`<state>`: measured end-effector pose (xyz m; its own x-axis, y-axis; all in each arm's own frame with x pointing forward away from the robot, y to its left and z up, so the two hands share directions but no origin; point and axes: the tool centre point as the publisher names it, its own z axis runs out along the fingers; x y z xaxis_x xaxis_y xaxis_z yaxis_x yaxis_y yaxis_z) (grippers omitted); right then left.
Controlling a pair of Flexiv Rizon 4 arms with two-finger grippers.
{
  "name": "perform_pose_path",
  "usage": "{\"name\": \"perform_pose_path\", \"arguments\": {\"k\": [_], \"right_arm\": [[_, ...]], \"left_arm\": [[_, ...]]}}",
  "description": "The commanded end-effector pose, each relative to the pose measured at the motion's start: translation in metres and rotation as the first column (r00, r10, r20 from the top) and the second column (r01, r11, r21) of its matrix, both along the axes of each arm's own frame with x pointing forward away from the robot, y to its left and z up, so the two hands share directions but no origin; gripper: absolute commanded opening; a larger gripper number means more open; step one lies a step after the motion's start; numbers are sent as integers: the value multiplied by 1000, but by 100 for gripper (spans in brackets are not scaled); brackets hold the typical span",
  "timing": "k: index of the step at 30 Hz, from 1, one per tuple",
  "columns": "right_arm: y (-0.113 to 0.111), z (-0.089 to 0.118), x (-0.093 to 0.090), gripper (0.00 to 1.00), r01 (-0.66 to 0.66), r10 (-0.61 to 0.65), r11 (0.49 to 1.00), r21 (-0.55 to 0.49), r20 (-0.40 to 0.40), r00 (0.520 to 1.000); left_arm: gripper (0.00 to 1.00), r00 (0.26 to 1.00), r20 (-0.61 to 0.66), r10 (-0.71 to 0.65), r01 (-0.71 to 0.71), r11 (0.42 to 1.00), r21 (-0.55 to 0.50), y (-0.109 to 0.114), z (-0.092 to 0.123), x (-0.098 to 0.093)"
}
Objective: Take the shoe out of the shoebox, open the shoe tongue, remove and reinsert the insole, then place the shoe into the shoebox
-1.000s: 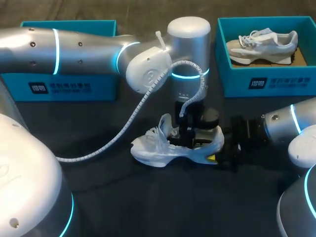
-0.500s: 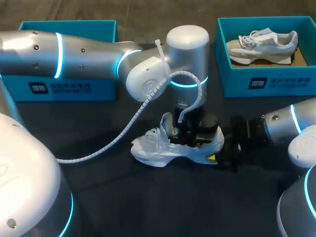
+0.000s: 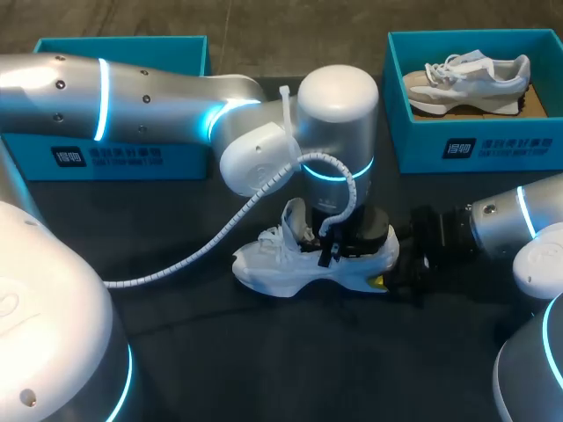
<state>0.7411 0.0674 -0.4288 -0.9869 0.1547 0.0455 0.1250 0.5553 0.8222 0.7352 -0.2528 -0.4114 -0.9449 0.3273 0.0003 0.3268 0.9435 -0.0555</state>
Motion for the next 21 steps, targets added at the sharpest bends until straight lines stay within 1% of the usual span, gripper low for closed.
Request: {"name": "perform_pose_path", "arguments": {"k": [1,8,16,21], "right_arm": [[1,-1,0,0,2,-2,1000,-4,-1,1000],[1,-1,0,0,2,-2,1000,-4,-1,1000],[1,-1,0,0,2,-2,1000,-4,-1,1000],[1,-1,0,0,2,-2,1000,-4,-1,1000]], "left_arm": [[0,1000,16,21,-21,1000,1,8,-10,10],[0,998,20,63,-63,998,-6,13,9,18],[0,996,-7,87,-87,996,-30,17,35,17],[0,995,-30,94,-95,994,-45,17,46,16]]}}
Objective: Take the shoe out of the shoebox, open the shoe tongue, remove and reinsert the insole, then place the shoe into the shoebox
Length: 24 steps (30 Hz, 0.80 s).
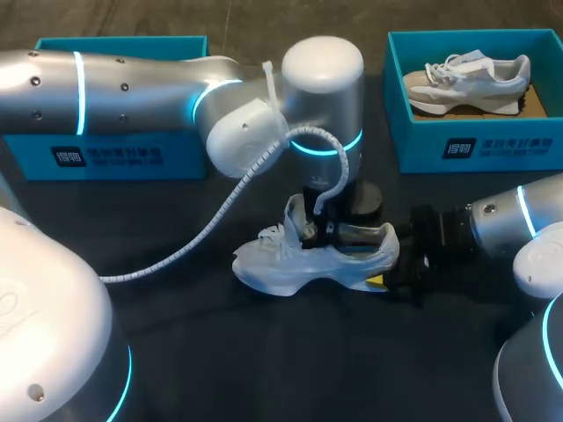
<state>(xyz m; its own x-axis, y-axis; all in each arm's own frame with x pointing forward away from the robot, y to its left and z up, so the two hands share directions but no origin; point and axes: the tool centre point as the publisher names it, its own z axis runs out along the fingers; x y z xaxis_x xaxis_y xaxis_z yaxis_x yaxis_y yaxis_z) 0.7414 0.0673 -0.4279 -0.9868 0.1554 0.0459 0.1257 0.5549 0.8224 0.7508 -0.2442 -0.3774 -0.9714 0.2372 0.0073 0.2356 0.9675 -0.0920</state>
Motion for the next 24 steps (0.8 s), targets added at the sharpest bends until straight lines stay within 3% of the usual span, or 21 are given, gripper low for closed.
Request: {"name": "perform_pose_path", "arguments": {"k": [1,17,24], "right_arm": [[1,-2,-1,0,1,-1,1000,-4,0,1000],[1,-2,-1,0,1,-1,1000,-4,0,1000],[1,-2,-1,0,1,-1,1000,-4,0,1000]], "left_arm": [[0,1000,-13,2,-2,1000,-17,9,15,0],[0,994,-104,42,-53,993,-108,19,50,-7],[0,993,-111,38,-54,988,-147,11,67,-12]]}}
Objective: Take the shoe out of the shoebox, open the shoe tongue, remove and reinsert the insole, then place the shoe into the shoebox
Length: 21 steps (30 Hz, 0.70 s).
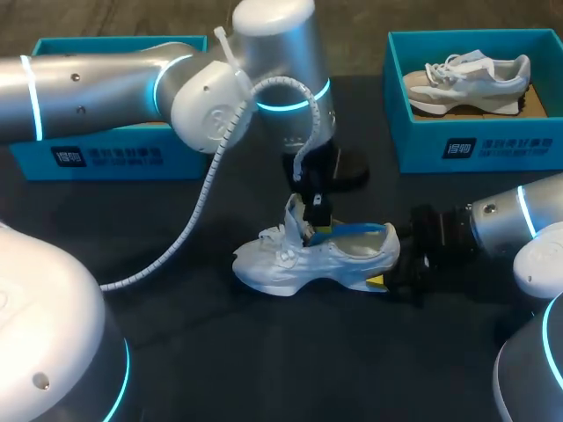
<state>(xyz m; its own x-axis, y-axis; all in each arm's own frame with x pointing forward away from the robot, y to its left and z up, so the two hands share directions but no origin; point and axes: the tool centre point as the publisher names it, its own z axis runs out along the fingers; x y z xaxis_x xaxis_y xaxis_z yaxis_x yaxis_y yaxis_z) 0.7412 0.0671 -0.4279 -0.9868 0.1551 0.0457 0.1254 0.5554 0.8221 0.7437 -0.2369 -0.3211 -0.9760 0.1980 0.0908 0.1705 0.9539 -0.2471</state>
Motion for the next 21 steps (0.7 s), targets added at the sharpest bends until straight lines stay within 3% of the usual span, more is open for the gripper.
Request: {"name": "perform_pose_path", "arguments": {"k": [1,9,21], "right_arm": [[1,-2,0,0,2,-2,1000,-4,0,1000],[1,-2,0,0,2,-2,1000,-4,0,1000],[1,-2,0,0,2,-2,1000,-4,0,1000]], "left_arm": [[0,1000,3,1,-1,1000,-20,2,13,-6],[0,1000,-10,14,-15,999,-49,-16,15,-11],[0,996,-56,68,-74,992,-105,-24,8,-12]]}}
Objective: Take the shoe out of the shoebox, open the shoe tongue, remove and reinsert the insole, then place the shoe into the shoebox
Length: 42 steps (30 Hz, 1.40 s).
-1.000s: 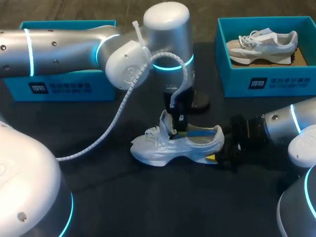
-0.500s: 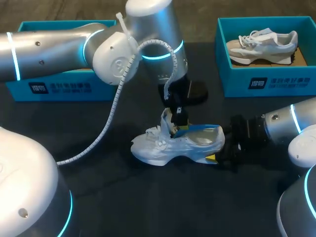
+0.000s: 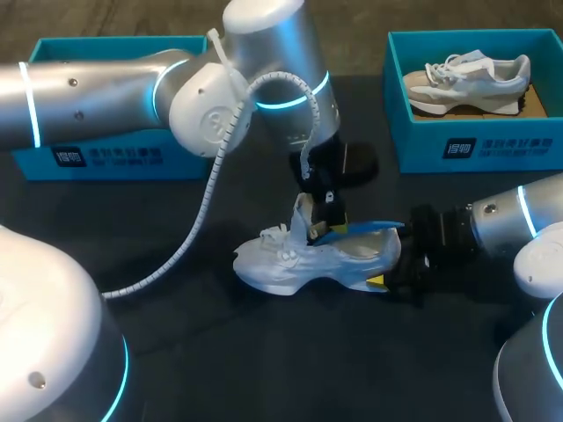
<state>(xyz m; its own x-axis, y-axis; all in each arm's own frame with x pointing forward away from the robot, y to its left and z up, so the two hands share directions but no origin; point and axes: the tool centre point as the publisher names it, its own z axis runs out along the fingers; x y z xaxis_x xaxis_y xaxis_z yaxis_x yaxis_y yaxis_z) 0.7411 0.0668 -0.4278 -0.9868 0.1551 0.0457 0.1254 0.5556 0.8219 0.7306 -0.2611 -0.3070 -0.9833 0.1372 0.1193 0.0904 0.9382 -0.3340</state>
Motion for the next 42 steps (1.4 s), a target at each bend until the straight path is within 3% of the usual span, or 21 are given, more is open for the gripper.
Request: {"name": "perform_pose_path", "arguments": {"k": [1,4,6,10,12,15,25,42], "right_arm": [[1,-2,0,0,2,-2,1000,-3,0,1000],[1,-2,0,0,2,-2,1000,-3,0,1000],[1,-2,0,0,2,-2,1000,-3,0,1000],[1,-2,0,0,2,-2,1000,-3,0,1000],[1,-2,0,0,2,-2,1000,-3,0,1000],[1,-2,0,0,2,-2,1000,-3,0,1000],[1,-2,0,0,2,-2,1000,-3,0,1000],[1,-2,0,0,2,-2,1000,-3,0,1000]], "left_arm": [[0,1000,-7,1,-1,1000,-20,0,-6,1],[0,1000,-10,7,-8,1000,-25,-1,-8,1],[17,1000,-19,16,-16,999,-33,-1,-9,2],[22,1000,-26,-5,3,998,-68,-1,-8,0],[34,1000,-21,-14,12,996,-88,-2,-7,-2],[44,1000,-15,-23,21,990,-137,-3,-6,-3],[46,997,34,-75,81,963,-256,-10,-6,-12],[45,992,113,-59,88,957,-278,-20,-21,-11]]}}
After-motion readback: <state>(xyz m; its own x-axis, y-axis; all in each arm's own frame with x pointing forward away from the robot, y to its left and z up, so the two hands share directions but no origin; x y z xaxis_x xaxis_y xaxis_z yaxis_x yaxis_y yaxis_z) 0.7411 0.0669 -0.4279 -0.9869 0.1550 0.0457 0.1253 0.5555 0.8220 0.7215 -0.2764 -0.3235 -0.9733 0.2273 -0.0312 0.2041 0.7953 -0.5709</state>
